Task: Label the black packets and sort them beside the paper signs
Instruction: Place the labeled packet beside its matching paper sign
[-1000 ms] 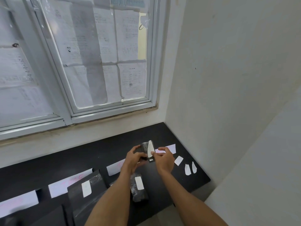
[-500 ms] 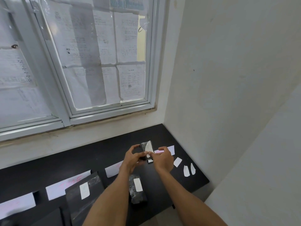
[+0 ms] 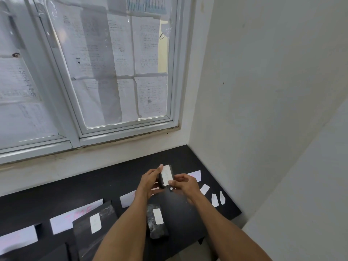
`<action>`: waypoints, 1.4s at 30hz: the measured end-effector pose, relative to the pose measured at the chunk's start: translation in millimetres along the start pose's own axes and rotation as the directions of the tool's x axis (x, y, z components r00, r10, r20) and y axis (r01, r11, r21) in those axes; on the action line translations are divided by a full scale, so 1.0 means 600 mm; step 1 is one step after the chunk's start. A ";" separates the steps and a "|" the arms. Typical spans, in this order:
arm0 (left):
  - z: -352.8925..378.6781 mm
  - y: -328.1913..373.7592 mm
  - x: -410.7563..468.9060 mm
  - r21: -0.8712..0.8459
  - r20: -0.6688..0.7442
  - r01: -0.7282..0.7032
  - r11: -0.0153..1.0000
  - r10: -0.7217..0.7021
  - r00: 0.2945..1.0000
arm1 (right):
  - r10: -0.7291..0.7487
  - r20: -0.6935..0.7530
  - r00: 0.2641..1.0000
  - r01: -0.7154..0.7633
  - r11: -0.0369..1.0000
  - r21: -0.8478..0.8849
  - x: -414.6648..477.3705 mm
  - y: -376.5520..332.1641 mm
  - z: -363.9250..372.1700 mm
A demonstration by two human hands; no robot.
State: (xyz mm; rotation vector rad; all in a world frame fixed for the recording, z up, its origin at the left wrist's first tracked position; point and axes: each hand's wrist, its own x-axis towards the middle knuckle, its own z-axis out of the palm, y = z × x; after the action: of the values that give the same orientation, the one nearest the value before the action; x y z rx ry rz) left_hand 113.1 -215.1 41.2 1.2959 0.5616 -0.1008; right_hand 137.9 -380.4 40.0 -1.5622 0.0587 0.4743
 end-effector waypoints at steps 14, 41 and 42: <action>0.011 0.003 -0.006 0.085 0.056 -0.075 0.994 0.071 0.996 | 0.110 -0.173 0.979 -0.085 0.986 0.143 0.011 -0.014 0.030; -0.132 -0.017 -0.022 0.001 -0.070 0.327 0.945 -0.326 0.943 | 0.050 0.191 0.980 -0.071 0.992 0.106 0.000 0.064 0.084; -0.152 -0.021 -0.028 0.022 -0.109 0.323 0.946 -0.319 0.941 | 0.091 0.159 0.983 -0.108 0.989 0.104 0.002 0.077 0.096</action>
State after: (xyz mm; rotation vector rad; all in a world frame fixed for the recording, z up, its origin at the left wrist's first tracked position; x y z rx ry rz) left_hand 62.8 -137.9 23.3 1.2434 0.8628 -0.3177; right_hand 108.8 -327.5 -2.5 -1.4130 0.0444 0.6582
